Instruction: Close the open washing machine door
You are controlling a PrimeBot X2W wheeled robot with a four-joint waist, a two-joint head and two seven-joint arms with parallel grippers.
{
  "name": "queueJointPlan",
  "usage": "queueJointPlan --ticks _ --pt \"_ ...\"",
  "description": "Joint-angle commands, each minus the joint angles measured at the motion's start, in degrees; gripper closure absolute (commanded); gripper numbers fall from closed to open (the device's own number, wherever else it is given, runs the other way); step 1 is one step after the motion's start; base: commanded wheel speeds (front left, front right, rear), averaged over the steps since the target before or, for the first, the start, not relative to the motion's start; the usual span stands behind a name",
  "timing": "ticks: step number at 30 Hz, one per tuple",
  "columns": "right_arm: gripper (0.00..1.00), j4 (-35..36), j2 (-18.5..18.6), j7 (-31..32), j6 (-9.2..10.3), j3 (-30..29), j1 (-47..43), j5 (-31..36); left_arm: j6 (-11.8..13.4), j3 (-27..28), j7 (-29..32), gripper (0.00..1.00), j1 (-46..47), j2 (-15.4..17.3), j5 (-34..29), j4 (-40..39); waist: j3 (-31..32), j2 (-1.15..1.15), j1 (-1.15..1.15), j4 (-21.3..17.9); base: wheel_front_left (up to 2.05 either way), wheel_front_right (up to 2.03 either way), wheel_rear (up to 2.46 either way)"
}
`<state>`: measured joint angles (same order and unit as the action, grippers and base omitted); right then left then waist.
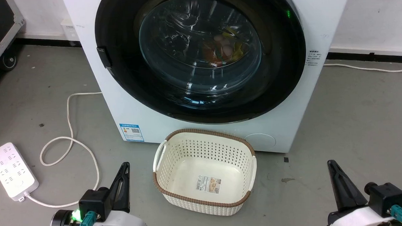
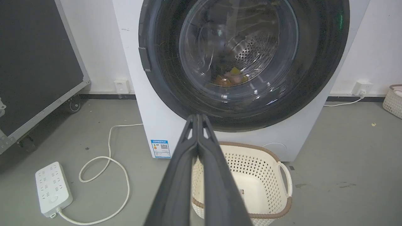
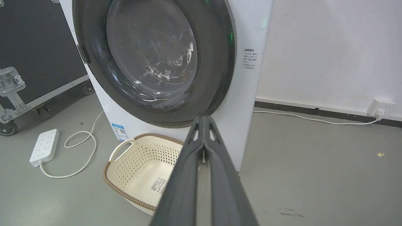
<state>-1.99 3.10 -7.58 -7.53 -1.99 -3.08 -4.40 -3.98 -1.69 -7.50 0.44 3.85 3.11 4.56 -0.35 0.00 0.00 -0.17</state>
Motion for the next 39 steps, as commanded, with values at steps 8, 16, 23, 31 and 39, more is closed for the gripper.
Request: queueJointPlan --ticks 8,16,23,31,39 --pt "1.00 0.7 -0.1 1.2 0.02 0.3 1.1 0.9 0.9 0.3 1.1 1.00 -0.3 -0.4 -0.7 -0.9 0.0 0.00 0.00 0.0 0.00 0.00 0.00" --pt "1.00 1.0 -0.1 2.6 0.03 0.7 1.6 1.7 1.5 0.6 2.6 1.00 -0.3 -0.5 -1.2 -1.7 0.1 0.00 0.00 0.1 0.00 0.00 0.00" --pt "1.00 1.1 -0.2 3.3 0.03 0.9 1.8 2.1 1.9 0.8 3.3 1.00 -0.3 -0.6 -1.5 -2.1 0.1 0.00 0.00 0.1 0.00 0.00 0.00" --pt "1.00 1.3 -0.2 4.3 0.03 1.1 2.1 2.6 2.4 1.0 4.2 1.00 -0.3 -0.7 -1.8 -2.7 0.2 0.00 0.00 0.1 0.00 0.00 0.00" --pt "1.00 1.5 -0.2 5.2 0.04 1.4 2.4 3.1 2.8 1.2 5.1 1.00 -0.4 -0.7 -2.2 -3.2 0.2 0.00 0.00 0.1 0.00 0.00 0.00"
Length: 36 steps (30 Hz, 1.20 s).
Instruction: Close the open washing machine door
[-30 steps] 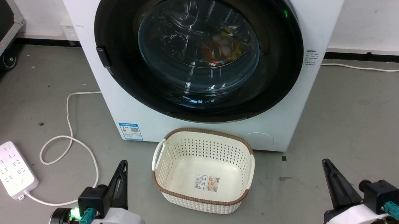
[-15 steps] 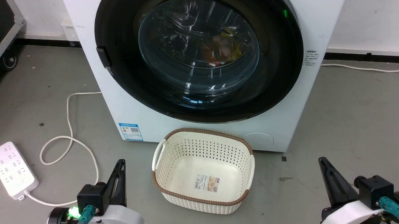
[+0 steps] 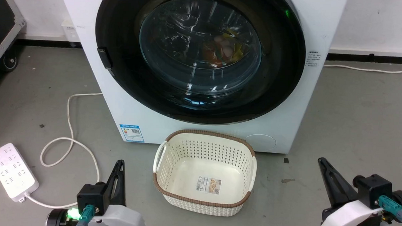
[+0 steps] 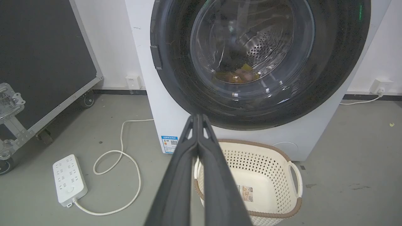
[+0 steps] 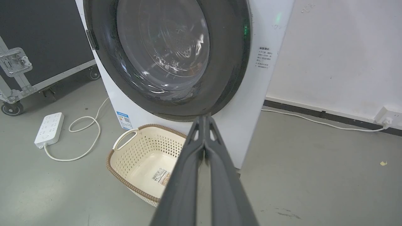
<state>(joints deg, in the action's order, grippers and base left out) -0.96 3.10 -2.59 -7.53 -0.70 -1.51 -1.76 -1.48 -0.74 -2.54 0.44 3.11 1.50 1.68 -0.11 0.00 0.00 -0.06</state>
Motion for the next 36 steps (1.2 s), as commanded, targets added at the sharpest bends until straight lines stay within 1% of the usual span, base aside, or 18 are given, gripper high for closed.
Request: queueJointPlan --ticks 1,18,36 --pt "1.00 0.5 -0.2 0.3 0.04 0.1 0.8 0.5 0.4 0.3 0.3 1.00 -0.4 0.0 -0.6 -0.4 0.0 0.00 0.00 0.0 0.00 0.00 0.00" --pt "1.00 1.0 -0.2 2.6 0.04 0.7 1.5 1.7 1.5 0.7 2.5 1.00 -0.4 -0.2 -1.5 -1.7 0.1 0.00 0.00 0.1 0.00 0.00 0.00" --pt "1.00 1.0 -0.2 2.6 0.04 0.7 1.5 1.8 1.5 0.7 2.5 1.00 -0.4 -0.2 -1.5 -1.7 0.1 0.00 0.00 0.1 0.00 0.00 0.00"
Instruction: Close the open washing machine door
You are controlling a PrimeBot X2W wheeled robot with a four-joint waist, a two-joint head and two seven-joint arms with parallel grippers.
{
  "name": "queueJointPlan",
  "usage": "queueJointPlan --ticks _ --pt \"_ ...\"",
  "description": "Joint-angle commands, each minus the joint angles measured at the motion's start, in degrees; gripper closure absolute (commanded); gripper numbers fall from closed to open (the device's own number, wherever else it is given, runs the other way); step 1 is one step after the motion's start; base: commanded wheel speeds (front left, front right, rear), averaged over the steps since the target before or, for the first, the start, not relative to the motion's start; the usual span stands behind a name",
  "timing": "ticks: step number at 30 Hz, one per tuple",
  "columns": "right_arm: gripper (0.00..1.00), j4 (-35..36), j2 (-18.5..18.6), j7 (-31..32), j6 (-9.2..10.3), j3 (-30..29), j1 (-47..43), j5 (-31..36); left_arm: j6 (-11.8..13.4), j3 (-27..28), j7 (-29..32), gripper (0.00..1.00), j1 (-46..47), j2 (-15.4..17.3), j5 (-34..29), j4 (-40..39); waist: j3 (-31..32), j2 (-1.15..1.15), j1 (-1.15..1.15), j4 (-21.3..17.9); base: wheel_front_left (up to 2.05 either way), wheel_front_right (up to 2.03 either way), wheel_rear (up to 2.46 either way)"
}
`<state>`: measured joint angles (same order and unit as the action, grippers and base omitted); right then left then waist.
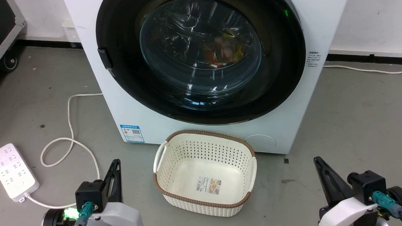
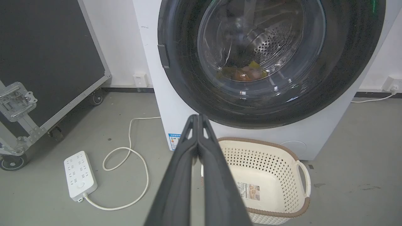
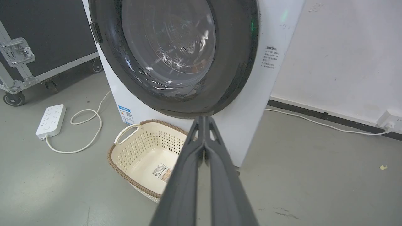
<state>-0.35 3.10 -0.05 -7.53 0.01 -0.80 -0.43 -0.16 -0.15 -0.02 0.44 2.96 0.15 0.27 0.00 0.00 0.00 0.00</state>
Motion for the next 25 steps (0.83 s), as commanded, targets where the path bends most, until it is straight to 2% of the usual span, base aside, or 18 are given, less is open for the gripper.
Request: queueJointPlan --ticks 1,25 --pt "1.00 0.3 -0.2 0.0 0.04 0.0 0.8 0.4 0.2 0.1 0.0 1.00 -0.4 -0.1 -0.1 -0.3 0.0 0.00 0.00 0.0 0.00 0.00 0.00" --pt "1.00 0.3 -0.2 0.0 0.04 0.0 0.8 0.4 0.2 0.1 0.0 1.00 -0.4 -0.1 -0.1 -0.3 0.0 0.00 0.00 0.0 0.00 0.00 0.00"
